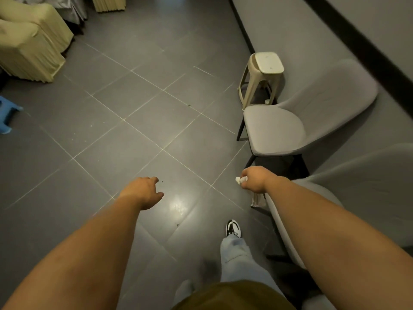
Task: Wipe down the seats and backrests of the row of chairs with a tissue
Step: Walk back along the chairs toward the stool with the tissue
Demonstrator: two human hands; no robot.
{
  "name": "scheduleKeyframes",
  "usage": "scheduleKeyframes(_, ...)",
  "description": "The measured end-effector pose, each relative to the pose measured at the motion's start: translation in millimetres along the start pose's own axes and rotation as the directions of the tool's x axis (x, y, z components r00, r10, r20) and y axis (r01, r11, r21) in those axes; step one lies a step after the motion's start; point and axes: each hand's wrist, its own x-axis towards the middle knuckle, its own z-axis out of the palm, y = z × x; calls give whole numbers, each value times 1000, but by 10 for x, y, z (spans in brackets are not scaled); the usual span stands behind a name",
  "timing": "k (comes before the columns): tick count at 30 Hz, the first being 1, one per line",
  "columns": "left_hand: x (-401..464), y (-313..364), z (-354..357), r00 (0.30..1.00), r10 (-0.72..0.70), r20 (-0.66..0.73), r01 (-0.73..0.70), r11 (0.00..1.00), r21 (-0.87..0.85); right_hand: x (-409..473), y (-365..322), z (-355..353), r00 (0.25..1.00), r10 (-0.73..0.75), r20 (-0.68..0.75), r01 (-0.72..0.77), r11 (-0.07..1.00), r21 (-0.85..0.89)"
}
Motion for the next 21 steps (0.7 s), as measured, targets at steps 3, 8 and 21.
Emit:
scheduleKeyframes(3, 501, 326, -398, 1000, -3, -15, 3, 1000, -24, 558, 177, -492, 1000, -19, 16, 19, 1000, -21)
scheduleKeyframes(8, 1244, 1035, -942, 988, 103, -118, -110, 992, -53, 1336, 270, -1186, 997, -63, 52, 68, 992, -104)
scheduleKeyframes(21, 3781, 766, -2273, 993, 110, -28, -112, 993, -45, 3460, -119, -2762, 999, 3, 52, 3, 994, -108)
